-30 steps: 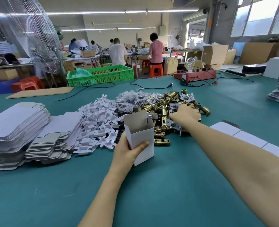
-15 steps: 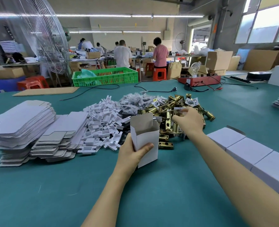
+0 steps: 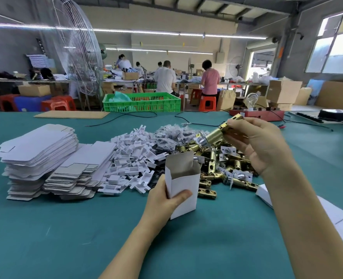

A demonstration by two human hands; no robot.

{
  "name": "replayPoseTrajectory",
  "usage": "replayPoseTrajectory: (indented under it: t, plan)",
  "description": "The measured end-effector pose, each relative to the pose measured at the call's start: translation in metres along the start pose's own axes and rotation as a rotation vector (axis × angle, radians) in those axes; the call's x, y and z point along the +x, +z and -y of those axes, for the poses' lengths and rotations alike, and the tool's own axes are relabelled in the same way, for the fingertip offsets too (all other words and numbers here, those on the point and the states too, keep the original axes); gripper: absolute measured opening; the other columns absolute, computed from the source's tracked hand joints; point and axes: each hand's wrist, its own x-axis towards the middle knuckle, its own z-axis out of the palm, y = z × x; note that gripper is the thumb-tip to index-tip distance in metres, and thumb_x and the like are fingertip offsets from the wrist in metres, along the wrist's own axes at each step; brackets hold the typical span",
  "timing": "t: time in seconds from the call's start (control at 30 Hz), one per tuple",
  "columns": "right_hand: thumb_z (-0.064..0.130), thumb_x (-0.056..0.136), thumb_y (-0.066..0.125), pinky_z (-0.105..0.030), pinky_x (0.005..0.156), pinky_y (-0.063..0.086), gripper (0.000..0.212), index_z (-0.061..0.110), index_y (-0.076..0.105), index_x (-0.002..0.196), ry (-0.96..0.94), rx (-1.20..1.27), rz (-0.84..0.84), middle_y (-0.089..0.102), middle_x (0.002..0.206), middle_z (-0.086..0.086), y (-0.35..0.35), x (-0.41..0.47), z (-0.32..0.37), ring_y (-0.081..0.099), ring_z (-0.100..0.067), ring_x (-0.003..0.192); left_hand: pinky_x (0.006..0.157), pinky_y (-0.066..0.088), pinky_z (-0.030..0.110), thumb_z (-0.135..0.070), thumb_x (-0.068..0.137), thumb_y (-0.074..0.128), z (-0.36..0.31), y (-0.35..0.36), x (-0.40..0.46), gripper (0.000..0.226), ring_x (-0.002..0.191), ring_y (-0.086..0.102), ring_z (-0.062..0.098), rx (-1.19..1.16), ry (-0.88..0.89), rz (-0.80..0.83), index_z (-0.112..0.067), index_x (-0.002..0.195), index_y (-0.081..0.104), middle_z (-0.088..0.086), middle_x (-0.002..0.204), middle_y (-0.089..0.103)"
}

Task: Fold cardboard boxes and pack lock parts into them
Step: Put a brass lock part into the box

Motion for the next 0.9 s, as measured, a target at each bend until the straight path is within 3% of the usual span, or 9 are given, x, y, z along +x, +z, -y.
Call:
replayPoseTrajectory:
  t: [0.1,0.2,0.33,0.5,0.57,0.73,0.9]
  plan:
    - [0.006,0.066,0.074,-0.024,0.062,0.058,0.025,-0.003,0.065,0.087,0.169,0.088,0.163,0.073,0.081,-0.014,0.009,-0.006,-0.005,0.072,-0.022,0.076,0.070,0.053,0.018,-0.042,0.066,0.078,-0.003,-0.001,-0.002,0.047,0.089,0.067,0.000,0.003,-0.007,-0.001,-0.037,0.109,0.059,-0.021,0.098,0.070]
    - [0.003,0.064,0.073,-0.025,0.062,0.059,0.030,-0.005,0.061,0.090,0.234,0.034,0.222,0.073,0.081,-0.016,0.020,-0.008,-0.019,0.072,-0.024,0.075,0.071,0.053,0.020,-0.041,0.066,0.078,-0.003,-0.001,-0.003,0.048,0.090,0.067,0.001,0.007,-0.016,-0.004,-0.037,0.109,0.059,-0.021,0.098,0.070]
    - [-0.005,0.076,0.070,-0.026,0.062,0.059,0.011,-0.002,0.064,0.084,0.235,-0.052,0.234,0.072,0.077,-0.014,0.024,-0.007,-0.030,0.071,-0.024,0.075,0.078,0.056,0.028,-0.040,0.065,0.080,-0.003,-0.001,-0.002,0.048,0.090,0.067,0.001,0.013,-0.025,-0.014,-0.039,0.107,0.059,-0.022,0.098,0.070]
    - [-0.006,0.077,0.072,-0.027,0.061,0.059,0.016,-0.006,0.062,0.089,0.207,-0.135,0.160,0.071,0.081,-0.017,0.025,-0.007,-0.032,0.072,-0.022,0.072,0.076,0.053,0.024,-0.033,0.071,0.084,-0.003,-0.002,-0.001,0.044,0.090,0.067,0.000,0.009,-0.028,-0.015,-0.040,0.107,0.059,-0.022,0.098,0.070]
    - [-0.006,0.077,0.073,-0.028,0.062,0.060,0.021,-0.008,0.060,0.093,0.171,-0.202,0.122,0.068,0.085,-0.018,0.026,-0.007,-0.034,0.073,-0.022,0.072,0.074,0.052,0.022,-0.038,0.066,0.082,-0.004,-0.002,-0.003,0.048,0.090,0.067,0.000,0.005,-0.023,-0.014,-0.039,0.108,0.059,-0.022,0.099,0.070]
    - [-0.003,0.076,0.075,-0.038,0.067,0.061,0.015,0.001,0.060,0.076,-0.013,-0.413,0.117,0.064,0.078,-0.014,0.028,-0.010,-0.036,0.072,-0.023,0.068,0.076,0.053,0.022,-0.041,0.063,0.080,-0.004,-0.001,-0.004,0.048,0.091,0.067,-0.001,0.019,-0.013,-0.014,-0.041,0.106,0.058,-0.024,0.099,0.070]
    - [0.018,0.075,0.076,-0.049,0.076,0.056,0.018,0.007,0.062,0.081,-0.249,-0.841,0.138,0.067,0.079,-0.013,0.038,-0.017,-0.039,0.068,-0.030,0.079,0.076,0.055,0.024,-0.042,0.064,0.080,-0.004,-0.001,-0.003,0.048,0.089,0.066,-0.001,0.039,-0.009,-0.017,-0.039,0.105,0.057,-0.024,0.097,0.069]
